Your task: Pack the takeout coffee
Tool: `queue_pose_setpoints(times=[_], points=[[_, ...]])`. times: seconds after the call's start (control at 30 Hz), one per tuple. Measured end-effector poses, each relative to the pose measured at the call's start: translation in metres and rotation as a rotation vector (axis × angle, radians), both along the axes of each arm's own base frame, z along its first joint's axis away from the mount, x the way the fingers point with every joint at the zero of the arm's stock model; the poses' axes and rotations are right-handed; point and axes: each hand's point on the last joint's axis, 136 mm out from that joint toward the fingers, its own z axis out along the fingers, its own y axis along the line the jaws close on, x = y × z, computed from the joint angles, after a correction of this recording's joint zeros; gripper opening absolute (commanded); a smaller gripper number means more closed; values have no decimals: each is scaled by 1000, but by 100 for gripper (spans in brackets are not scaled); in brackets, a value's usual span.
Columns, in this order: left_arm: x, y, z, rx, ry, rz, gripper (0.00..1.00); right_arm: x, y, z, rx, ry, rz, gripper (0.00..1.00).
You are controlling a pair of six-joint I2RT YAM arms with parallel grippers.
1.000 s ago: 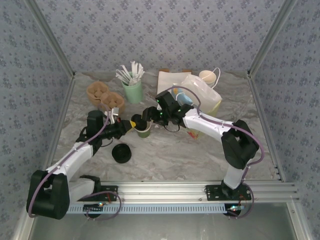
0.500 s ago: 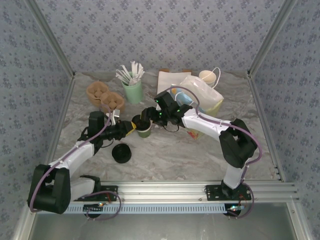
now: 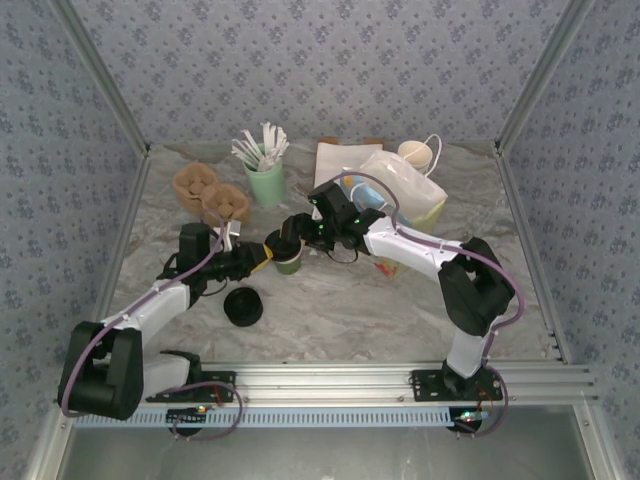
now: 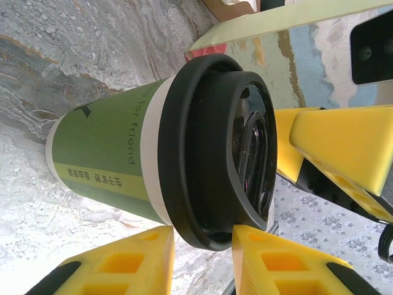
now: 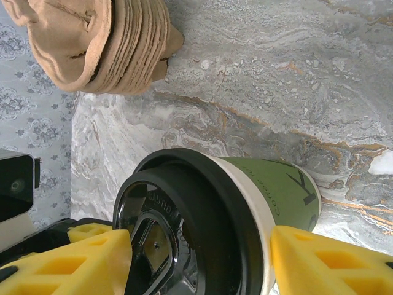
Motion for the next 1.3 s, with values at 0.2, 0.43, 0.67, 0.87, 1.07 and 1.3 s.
queue_pose_setpoints(times=[0.2,0.43,0.67,0.87,1.07,1.3], points=[[0,0,-2,5,1,-3,35,-1,0,-1,-5,-2,4,63],[-1,0,-3,14,-8,-11,43,-2,0,-1,-9,-2,10,64],[2,0,3,25,-22,-20,50,-3,0,-3,-17,-3,16,64],[10,-2,18,26,-68,-27,53,-3,-1,-3,-19,-5,14,65],[14,-3,26,27,-94,-30,54,-3,-1,-3,-19,-4,14,65],[14,-3,22,37,-80,-33,54,-3,-1,-3,-20,-6,12,65]])
